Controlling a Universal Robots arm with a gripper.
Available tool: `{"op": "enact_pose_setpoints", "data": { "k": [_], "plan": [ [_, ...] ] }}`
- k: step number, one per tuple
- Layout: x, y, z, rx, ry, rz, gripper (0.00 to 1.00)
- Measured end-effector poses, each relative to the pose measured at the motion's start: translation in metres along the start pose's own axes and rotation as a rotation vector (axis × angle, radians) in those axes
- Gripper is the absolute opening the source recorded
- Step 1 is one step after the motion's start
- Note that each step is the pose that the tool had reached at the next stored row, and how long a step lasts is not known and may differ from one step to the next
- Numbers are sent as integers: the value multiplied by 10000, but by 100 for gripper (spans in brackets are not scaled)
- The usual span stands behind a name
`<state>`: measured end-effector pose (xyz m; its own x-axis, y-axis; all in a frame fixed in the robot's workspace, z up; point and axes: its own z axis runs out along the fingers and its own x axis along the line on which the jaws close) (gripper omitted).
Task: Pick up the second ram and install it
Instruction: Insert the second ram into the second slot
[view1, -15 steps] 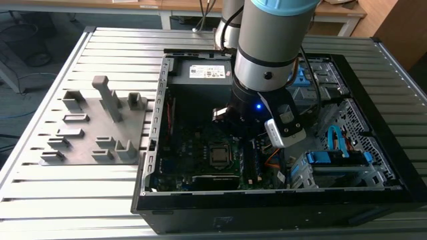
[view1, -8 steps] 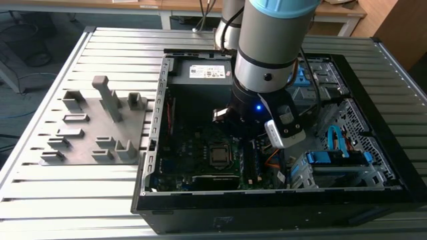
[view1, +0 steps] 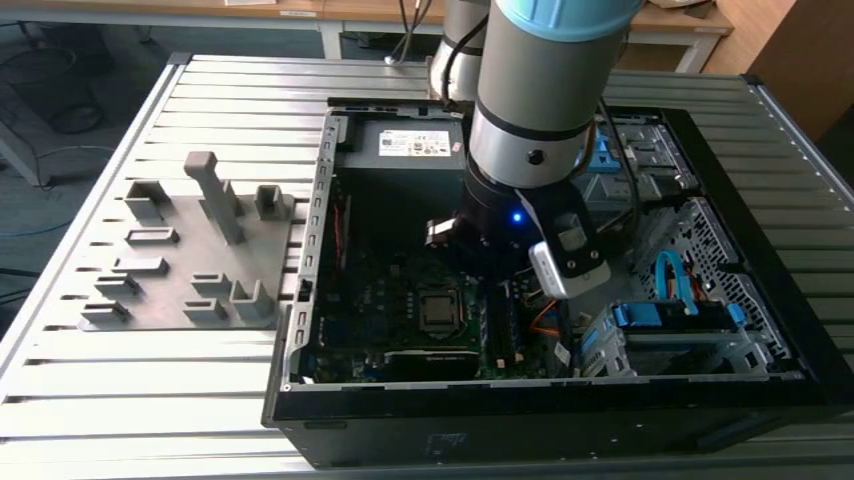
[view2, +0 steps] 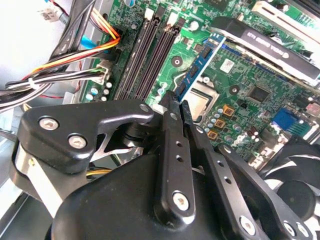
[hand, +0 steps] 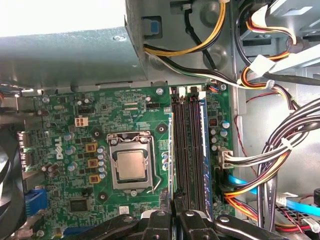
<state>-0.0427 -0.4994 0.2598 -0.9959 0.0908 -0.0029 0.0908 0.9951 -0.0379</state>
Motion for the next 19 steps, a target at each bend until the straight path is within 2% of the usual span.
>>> {"op": "enact_pose_setpoints", "data": {
  "k": [19],
  "plan": [
    [-4,5,109,0,0,0,14]
  ]
}}
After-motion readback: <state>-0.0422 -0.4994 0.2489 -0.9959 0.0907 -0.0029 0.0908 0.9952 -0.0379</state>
